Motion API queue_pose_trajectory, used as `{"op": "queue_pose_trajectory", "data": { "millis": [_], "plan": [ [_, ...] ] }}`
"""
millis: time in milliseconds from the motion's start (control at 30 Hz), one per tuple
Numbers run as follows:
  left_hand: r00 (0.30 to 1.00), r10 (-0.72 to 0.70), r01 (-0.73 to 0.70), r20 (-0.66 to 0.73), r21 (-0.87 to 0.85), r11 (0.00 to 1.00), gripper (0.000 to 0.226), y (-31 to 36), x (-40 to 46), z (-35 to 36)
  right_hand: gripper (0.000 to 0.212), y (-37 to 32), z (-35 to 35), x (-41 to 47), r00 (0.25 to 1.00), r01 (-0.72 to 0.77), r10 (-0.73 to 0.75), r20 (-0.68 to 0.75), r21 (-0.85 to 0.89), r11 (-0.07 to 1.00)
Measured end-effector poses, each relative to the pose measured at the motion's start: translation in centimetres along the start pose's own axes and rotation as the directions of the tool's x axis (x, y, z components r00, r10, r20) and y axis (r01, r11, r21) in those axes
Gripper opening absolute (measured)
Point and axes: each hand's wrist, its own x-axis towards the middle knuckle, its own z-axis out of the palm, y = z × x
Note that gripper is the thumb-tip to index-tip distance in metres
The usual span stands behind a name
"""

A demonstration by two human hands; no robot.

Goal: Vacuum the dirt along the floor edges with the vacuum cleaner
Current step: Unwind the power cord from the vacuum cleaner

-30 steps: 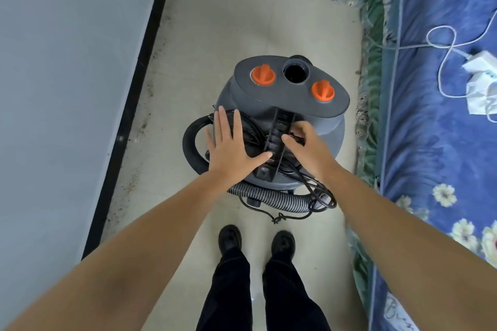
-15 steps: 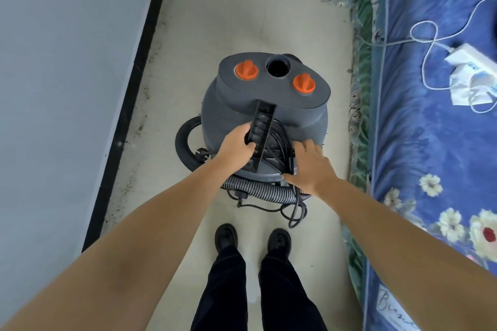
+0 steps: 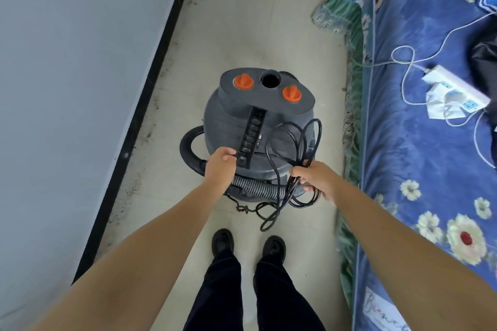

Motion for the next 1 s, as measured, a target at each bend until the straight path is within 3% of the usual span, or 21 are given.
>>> {"op": "queue_pose_trajectory", "data": {
  "millis": [67,133,233,367,467,533,633,700,767,1000],
  "plan": [
    [0.996,0.025,-0.025,0.091,-0.006,1.000,0.018,0.6,-2.8,0.5,0.008,-0.4,-0.7,-2.1,0.998,0.037,-0.041,0.047,0.082,0.996],
    [0.963,0.033,-0.026,0.267,-0.028,0.999,0.014,1.6,-5.8,1.3,0.007,-1.1,-1.3,-4.2,0.993,0.070,-0.080,0.092,0.104,0.992],
    [0.896,-0.001,0.042,0.443,-0.084,0.996,0.042,3.2,-10.3,2.7,0.017,-1.6,-2.1,-6.7,0.980,0.109,-0.129,0.153,0.132,0.985],
    [0.822,0.110,-0.062,0.559,-0.105,0.993,0.049,5.3,-15.0,3.2,0.018,-2.3,-2.4,-10.1,0.979,0.155,-0.170,0.111,0.134,0.979],
    [0.795,0.214,-0.225,0.567,-0.052,0.973,0.015,6.0,-18.2,1.9,0.019,-2.2,-1.9,-12.2,0.977,0.180,-0.196,0.080,0.169,0.969],
    [0.774,0.286,-0.315,0.564,-0.047,0.948,0.013,5.8,-19.6,1.3,0.015,-1.8,-0.9,-13.1,0.985,0.170,-0.169,-0.025,0.231,0.958],
    [0.797,0.337,-0.431,0.501,0.081,0.899,0.006,5.5,-20.4,1.6,0.011,-0.5,0.7,-13.5,0.977,0.053,0.045,-0.209,0.439,0.897],
    [0.822,0.317,-0.456,0.473,0.214,0.864,0.008,4.7,-20.3,2.0,0.012,0.8,1.5,-13.4,0.965,-0.019,0.179,-0.193,0.626,0.779],
    [0.827,0.293,-0.458,0.480,0.273,0.846,0.013,3.4,-19.8,2.4,0.010,2.2,2.0,-12.7,0.963,-0.042,0.212,-0.167,0.683,0.729],
    [0.871,0.321,-0.404,0.373,0.168,0.899,0.022,-0.1,-16.3,2.5,0.015,2.5,3.1,-9.5,0.963,0.064,0.117,-0.242,0.630,0.774]
  ]
}}
